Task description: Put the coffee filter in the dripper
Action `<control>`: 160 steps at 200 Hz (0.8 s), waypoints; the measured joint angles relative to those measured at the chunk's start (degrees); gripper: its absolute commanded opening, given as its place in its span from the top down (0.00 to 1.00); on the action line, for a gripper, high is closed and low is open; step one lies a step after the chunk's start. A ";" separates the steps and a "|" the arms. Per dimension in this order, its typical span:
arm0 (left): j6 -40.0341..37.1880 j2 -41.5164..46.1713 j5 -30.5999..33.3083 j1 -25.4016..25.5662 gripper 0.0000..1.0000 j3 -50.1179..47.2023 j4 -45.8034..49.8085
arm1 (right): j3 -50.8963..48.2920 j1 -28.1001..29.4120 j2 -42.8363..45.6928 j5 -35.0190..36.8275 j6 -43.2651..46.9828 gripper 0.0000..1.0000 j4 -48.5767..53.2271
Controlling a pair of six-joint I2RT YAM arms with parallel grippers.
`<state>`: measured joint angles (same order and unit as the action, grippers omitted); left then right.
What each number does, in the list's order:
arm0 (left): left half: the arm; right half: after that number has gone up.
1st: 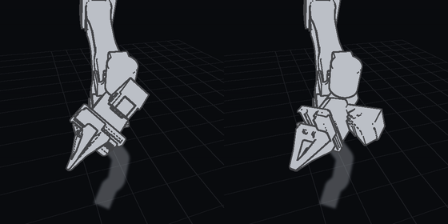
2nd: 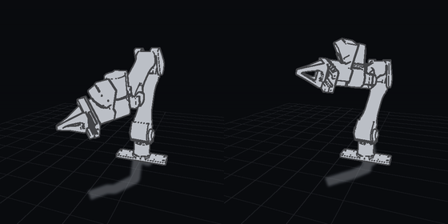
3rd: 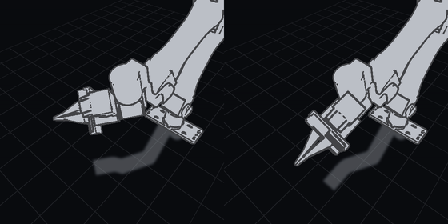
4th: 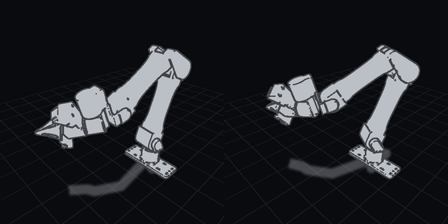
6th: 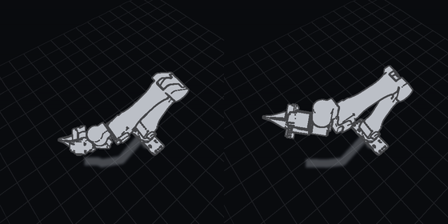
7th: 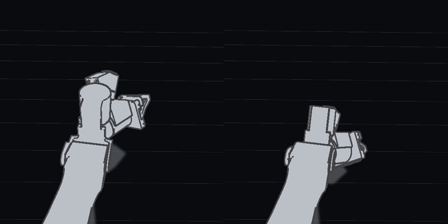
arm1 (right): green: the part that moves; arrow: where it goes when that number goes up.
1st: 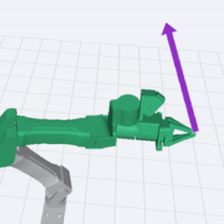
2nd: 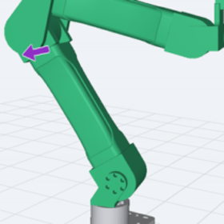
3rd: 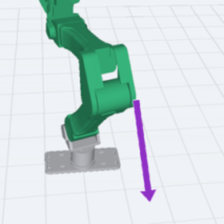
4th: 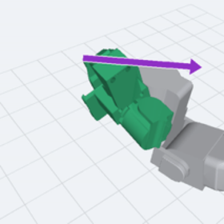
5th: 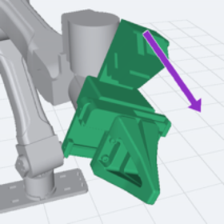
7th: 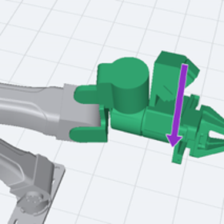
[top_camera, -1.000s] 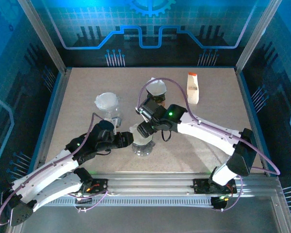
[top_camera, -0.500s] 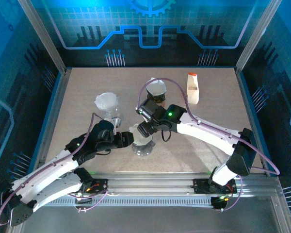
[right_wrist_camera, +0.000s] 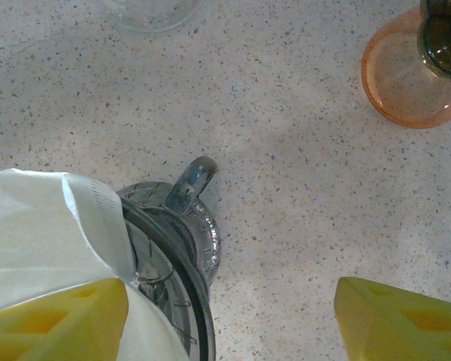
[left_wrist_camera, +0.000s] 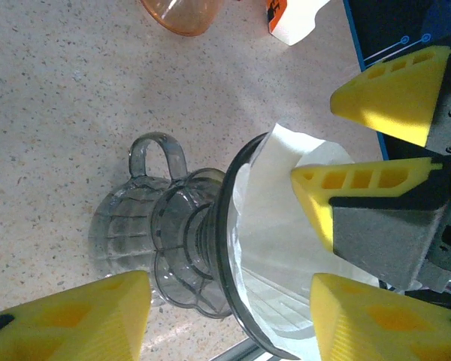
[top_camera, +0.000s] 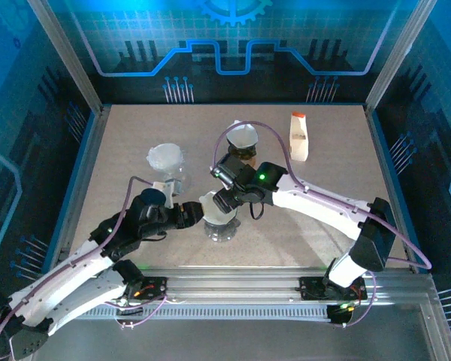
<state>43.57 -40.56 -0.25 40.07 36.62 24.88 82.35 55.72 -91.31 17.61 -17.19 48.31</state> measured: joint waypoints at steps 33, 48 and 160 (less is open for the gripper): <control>0.07 -2.54 -0.02 -0.17 0.52 -0.07 0.07 | 0.00 0.11 -0.13 0.00 -0.39 0.26 0.09; 0.00 -3.08 -0.02 -0.17 0.55 -0.07 0.09 | 0.00 0.11 -0.13 0.00 -0.48 0.26 0.09; 0.04 -3.65 -0.04 -0.22 0.57 -0.17 0.09 | 1.57 0.50 -1.33 -2.91 1.05 0.23 0.48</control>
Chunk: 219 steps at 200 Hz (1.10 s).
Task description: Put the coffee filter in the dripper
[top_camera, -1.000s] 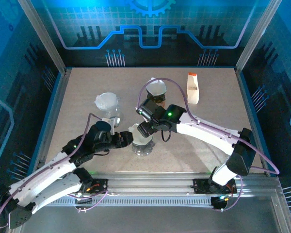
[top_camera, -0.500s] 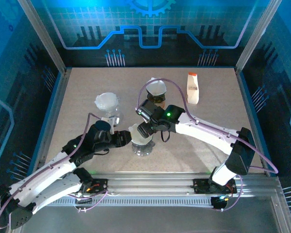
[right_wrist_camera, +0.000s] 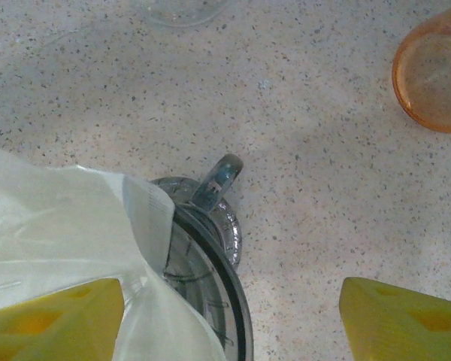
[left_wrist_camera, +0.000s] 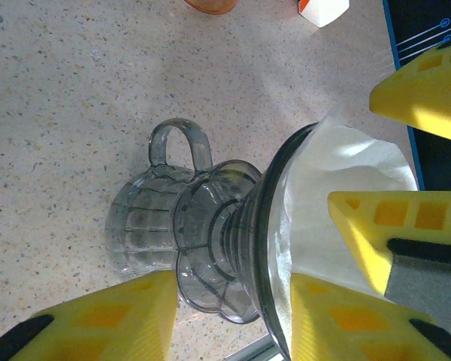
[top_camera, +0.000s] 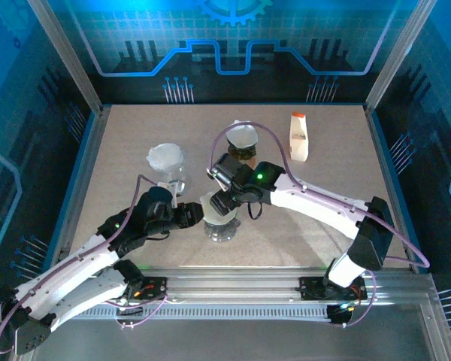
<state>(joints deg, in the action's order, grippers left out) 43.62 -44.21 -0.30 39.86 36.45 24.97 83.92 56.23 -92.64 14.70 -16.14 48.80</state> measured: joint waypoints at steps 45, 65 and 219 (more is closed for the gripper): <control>0.00 0.00 0.00 0.00 0.57 -0.24 -0.02 | 0.20 0.24 -1.97 1.33 0.04 0.23 -0.02; 0.00 -0.02 0.00 0.00 0.57 -0.24 -0.02 | 0.20 0.24 -2.51 2.05 -0.24 0.23 0.00; 0.00 -0.02 0.00 -0.02 0.55 -0.26 0.00 | -2.19 -1.27 2.12 6.10 -3.17 0.24 2.25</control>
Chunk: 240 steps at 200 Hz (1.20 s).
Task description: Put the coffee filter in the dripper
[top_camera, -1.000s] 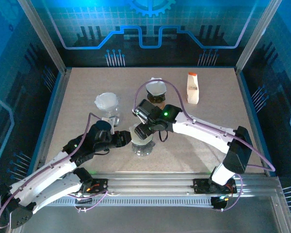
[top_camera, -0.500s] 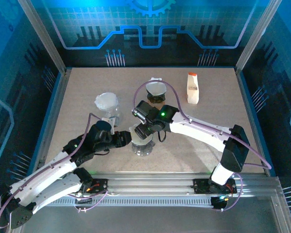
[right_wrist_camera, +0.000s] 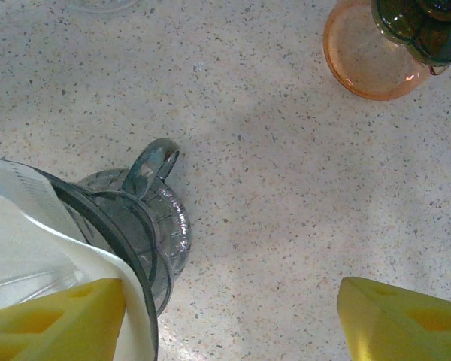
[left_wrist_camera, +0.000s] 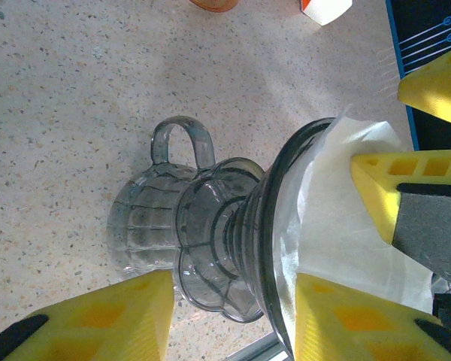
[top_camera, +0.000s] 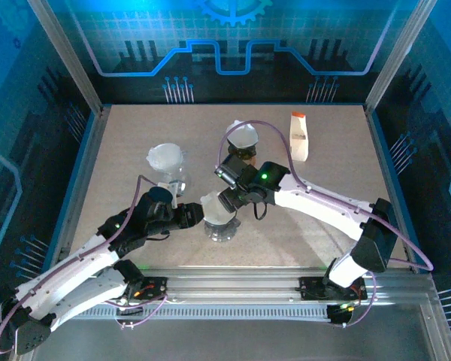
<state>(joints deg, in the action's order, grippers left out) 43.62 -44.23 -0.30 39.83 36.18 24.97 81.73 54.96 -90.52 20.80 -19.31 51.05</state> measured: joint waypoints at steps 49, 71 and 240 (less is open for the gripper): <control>0.00 0.02 0.00 0.00 0.54 0.00 0.00 | 0.02 0.92 -0.15 -4.44 1.62 0.23 -0.66; 0.00 0.02 0.00 0.00 0.54 0.00 0.00 | 0.13 1.84 -1.36 -5.95 1.99 0.23 -0.44; 0.00 -0.09 -0.02 -0.15 0.53 -0.39 -0.20 | 4.39 1.88 -8.79 -6.95 3.39 0.23 2.64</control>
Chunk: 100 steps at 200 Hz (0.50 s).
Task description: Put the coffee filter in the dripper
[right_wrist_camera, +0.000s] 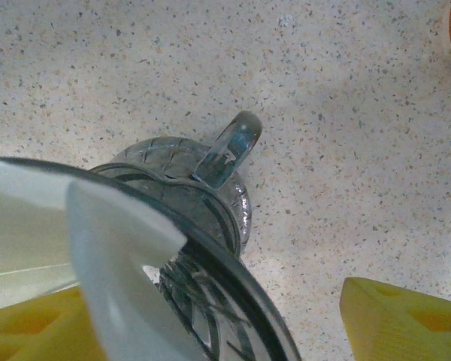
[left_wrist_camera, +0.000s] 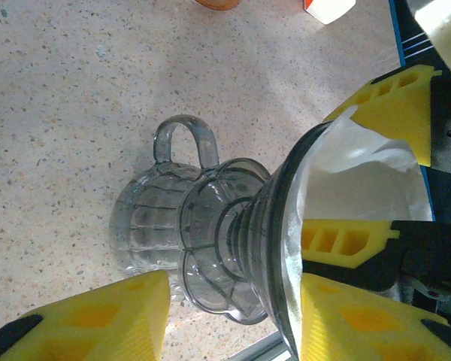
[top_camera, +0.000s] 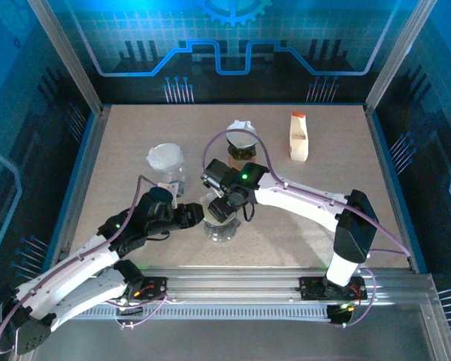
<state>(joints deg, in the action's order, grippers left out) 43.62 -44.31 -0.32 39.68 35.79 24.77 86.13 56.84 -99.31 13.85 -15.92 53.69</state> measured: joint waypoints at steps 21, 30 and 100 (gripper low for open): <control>0.00 0.00 -0.02 -0.02 0.53 -0.04 -0.24 | 0.22 0.00 -1.25 0.04 0.17 0.23 0.59; 0.00 0.00 -0.02 -0.04 0.53 -0.07 -0.26 | 0.22 0.00 -1.75 0.07 0.33 0.23 0.79; 0.02 0.00 -0.22 -0.11 0.51 -0.22 -0.33 | 0.39 -0.55 -2.75 0.63 0.55 0.23 0.92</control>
<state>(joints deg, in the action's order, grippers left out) 43.64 -44.31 -0.54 39.57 35.57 24.45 86.52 56.29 -102.06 14.48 -15.38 54.61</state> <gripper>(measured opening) 0.480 0.769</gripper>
